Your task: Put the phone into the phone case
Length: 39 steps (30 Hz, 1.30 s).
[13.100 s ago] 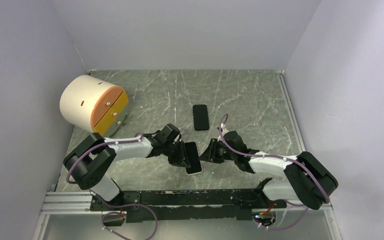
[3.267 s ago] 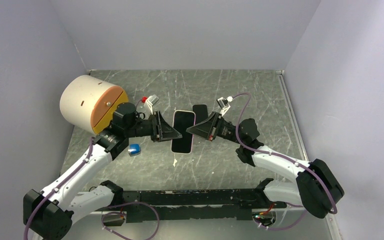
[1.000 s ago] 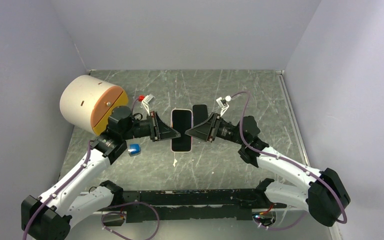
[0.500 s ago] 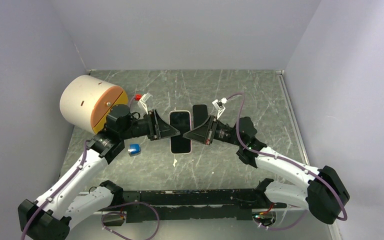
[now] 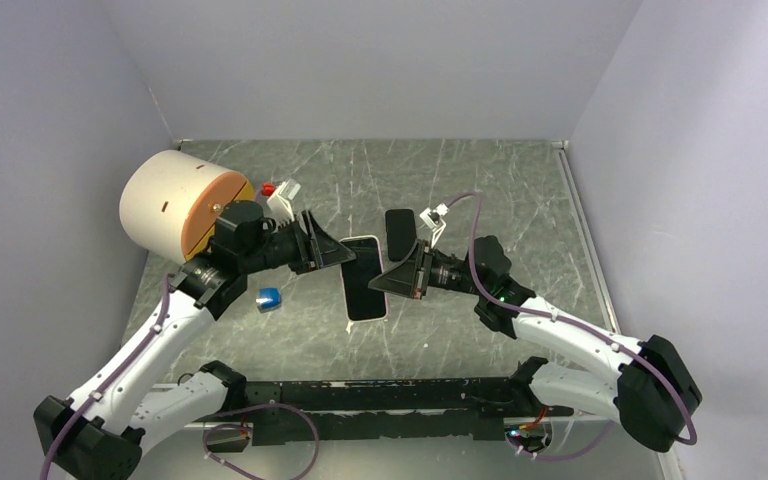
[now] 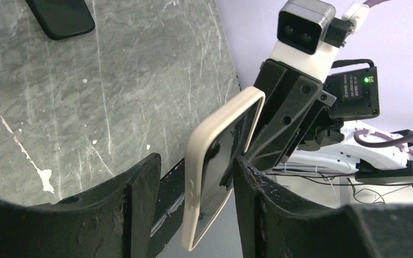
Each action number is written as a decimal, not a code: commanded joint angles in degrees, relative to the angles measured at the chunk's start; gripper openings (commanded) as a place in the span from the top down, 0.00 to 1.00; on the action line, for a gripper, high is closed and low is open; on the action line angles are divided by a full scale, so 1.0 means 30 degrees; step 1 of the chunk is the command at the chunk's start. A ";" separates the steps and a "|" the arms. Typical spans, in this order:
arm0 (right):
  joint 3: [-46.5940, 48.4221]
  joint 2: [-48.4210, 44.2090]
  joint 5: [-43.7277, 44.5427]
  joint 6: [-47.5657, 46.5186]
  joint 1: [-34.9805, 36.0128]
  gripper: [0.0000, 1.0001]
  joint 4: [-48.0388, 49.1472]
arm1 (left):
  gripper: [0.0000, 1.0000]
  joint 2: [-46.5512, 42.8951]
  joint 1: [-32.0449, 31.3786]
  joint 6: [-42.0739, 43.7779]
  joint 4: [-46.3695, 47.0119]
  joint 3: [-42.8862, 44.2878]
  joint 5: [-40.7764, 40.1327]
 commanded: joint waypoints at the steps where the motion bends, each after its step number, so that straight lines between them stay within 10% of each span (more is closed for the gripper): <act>1: 0.0057 -0.0634 -0.0468 -0.0086 0.0135 1.00 0.1919 | 0.45 0.0368 0.0028 0.0425 0.0775 0.0293 0.0058; 5: 0.0080 -0.0494 -0.0433 -0.0205 0.0235 1.00 0.1731 | 0.52 0.0686 0.0012 0.0520 0.0807 0.0339 -0.0020; 12: 0.0328 0.0054 -0.0119 -0.0538 0.0366 1.00 0.0847 | 0.95 0.1457 0.0012 0.1726 -0.1996 0.1077 -0.1809; 17: 0.0321 0.0184 0.0537 -0.0422 0.0394 1.00 0.0550 | 0.97 0.1738 0.0012 0.1966 -0.2396 0.0894 -0.2411; 32: 0.0696 0.0492 0.3373 -0.1446 0.0363 1.00 -0.1621 | 0.07 0.1361 0.0016 0.4897 -0.6600 0.2929 -0.5643; 39: 0.3079 0.3490 0.5305 -0.2509 0.0380 1.00 -0.4231 | 0.06 -0.0290 0.0012 0.7949 -0.8303 0.3826 -0.7965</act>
